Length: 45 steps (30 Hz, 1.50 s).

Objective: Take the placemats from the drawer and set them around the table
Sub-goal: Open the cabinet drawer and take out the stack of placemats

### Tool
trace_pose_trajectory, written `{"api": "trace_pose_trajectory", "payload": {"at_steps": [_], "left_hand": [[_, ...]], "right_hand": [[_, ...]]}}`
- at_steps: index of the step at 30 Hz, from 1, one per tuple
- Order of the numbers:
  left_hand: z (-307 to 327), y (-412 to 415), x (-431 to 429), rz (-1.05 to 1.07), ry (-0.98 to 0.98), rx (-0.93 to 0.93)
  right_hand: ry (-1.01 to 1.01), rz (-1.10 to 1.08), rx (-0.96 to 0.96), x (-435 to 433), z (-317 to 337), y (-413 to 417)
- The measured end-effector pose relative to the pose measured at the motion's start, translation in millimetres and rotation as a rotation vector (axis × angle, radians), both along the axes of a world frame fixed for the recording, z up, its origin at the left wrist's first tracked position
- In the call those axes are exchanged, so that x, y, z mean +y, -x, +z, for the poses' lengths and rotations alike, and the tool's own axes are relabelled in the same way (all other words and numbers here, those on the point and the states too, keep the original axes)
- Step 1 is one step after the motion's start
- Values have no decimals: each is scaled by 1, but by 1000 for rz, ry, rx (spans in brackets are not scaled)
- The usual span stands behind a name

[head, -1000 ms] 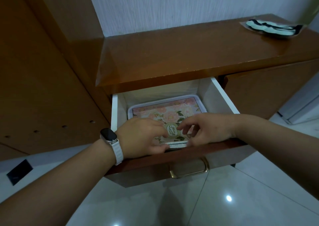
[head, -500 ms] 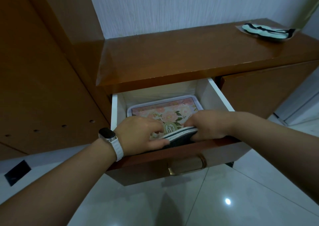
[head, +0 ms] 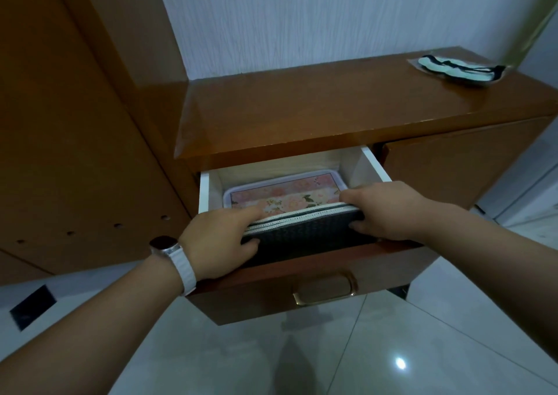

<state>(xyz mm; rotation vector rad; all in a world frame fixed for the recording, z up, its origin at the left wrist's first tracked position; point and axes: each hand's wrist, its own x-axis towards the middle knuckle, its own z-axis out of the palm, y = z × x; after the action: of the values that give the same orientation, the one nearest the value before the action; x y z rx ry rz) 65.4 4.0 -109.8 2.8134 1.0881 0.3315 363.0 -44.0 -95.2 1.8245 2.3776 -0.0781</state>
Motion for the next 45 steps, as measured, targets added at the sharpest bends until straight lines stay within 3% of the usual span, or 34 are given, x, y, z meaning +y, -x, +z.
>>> {"api": "trace_pose_trajectory", "payload": {"at_steps": [4,13,20,28,31,36,45], "left_hand": [[-2,3,-1,5,-103,-136],[3,25,0,108,274,-482],[11,15,-1,136,141,-567],[26,12,-4,200,268,-788],[65,10,-2,214,298,-893],[167,0,-5,262,398,-896],[424,-25,-50,326,459,-882]], "right_hand": [[-149,1,94,-6,1,-3],[-411,-116,445,-16,13,-6],[-258,-394,767,-14,10,-13],[-334,-456,887,-21,17,-12],[-397,-508,1000,-18,52,-9],[-362,-569,1077,-23,154,-12],[-305,-695,1130,-69,405,-31]]}}
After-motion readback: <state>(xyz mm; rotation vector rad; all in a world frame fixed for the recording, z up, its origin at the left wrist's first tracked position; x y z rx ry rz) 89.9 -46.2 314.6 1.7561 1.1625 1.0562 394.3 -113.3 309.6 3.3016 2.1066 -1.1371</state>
